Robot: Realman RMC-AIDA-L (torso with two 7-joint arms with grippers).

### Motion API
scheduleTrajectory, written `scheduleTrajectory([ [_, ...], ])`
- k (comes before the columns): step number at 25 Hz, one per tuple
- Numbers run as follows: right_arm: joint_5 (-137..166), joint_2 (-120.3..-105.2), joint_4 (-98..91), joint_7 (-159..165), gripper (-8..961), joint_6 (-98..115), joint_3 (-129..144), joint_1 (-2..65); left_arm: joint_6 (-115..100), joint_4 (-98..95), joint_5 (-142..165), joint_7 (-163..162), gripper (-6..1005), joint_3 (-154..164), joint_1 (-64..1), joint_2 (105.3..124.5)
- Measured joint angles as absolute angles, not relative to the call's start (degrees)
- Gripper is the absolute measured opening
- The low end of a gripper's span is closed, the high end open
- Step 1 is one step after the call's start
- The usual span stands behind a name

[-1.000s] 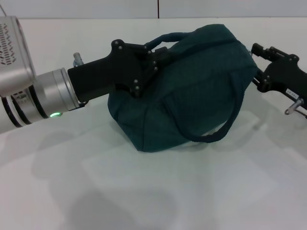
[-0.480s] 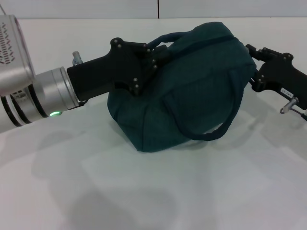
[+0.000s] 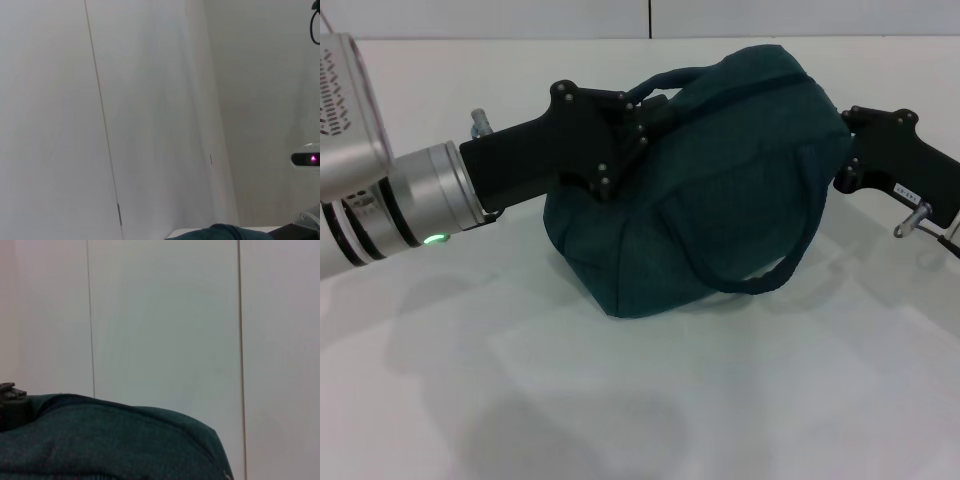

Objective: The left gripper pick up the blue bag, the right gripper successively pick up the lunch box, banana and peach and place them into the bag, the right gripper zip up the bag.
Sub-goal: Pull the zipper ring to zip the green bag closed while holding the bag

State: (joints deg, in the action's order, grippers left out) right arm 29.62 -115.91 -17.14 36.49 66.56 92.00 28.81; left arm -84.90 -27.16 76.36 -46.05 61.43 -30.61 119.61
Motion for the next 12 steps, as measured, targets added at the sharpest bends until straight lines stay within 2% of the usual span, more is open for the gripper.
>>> scheduleTrajectory([
  [8, 28.5, -115.92, -16.74, 36.7, 12, 64.8, 90.02, 28.03, -84.9, -27.16, 75.38, -46.05, 63, 61.45, -30.37, 119.62],
  [12, 28.07, -115.75, -16.59, 37.1, 23, 62.94, 89.6, 27.69, -84.97, -27.15, 74.77, -46.19, 87, 61.45, -30.36, 119.62],
])
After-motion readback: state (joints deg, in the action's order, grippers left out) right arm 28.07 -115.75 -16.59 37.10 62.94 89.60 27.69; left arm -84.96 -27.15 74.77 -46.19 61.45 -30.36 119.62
